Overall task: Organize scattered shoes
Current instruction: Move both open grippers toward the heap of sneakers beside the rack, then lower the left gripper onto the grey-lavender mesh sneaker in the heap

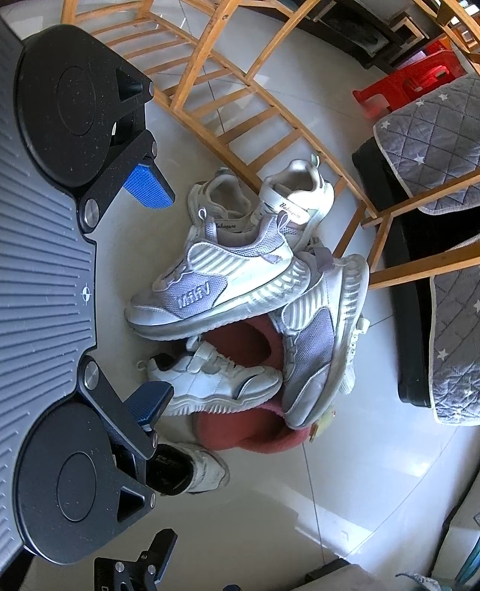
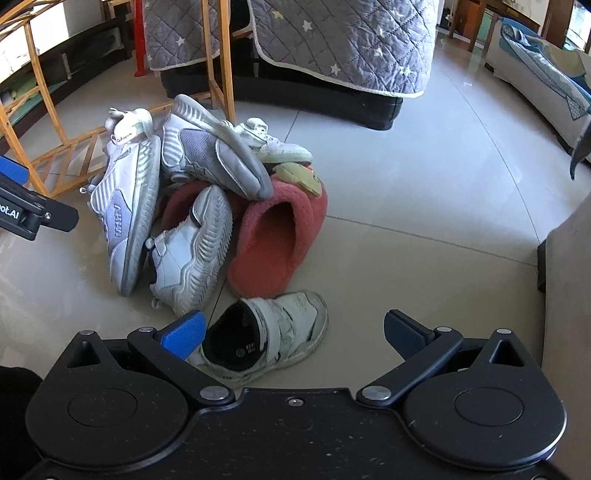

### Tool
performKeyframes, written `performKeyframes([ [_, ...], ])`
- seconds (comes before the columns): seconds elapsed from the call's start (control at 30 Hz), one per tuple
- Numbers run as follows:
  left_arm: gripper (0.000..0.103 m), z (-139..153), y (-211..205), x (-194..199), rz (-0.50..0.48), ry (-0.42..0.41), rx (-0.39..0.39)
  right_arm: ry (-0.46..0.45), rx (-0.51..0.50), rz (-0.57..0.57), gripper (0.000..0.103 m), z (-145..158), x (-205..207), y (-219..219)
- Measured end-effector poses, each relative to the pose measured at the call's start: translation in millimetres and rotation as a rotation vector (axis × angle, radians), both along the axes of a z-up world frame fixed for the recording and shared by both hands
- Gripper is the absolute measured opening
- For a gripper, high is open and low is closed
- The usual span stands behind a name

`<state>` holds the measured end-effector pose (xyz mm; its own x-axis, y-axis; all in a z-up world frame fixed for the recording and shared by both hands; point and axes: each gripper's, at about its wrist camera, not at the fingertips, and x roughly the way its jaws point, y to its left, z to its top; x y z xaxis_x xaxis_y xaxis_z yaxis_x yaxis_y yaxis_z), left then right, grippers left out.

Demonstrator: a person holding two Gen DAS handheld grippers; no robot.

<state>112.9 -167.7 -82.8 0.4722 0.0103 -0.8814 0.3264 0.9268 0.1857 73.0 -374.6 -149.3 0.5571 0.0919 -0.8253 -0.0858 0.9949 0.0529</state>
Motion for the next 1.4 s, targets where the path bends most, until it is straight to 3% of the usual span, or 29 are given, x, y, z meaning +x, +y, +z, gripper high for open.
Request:
performKeyframes([
  [0.9, 0.101, -14, 7, 36, 0.098, 0.002, -0.012, -0.078, 0.010, 0.188, 0.103, 19, 61, 30],
  [1.4, 0.101, -28, 21, 47, 0.130, 0.024, -0.033, -0.069, 0.046, 0.238, 0.103, 11, 75, 48],
])
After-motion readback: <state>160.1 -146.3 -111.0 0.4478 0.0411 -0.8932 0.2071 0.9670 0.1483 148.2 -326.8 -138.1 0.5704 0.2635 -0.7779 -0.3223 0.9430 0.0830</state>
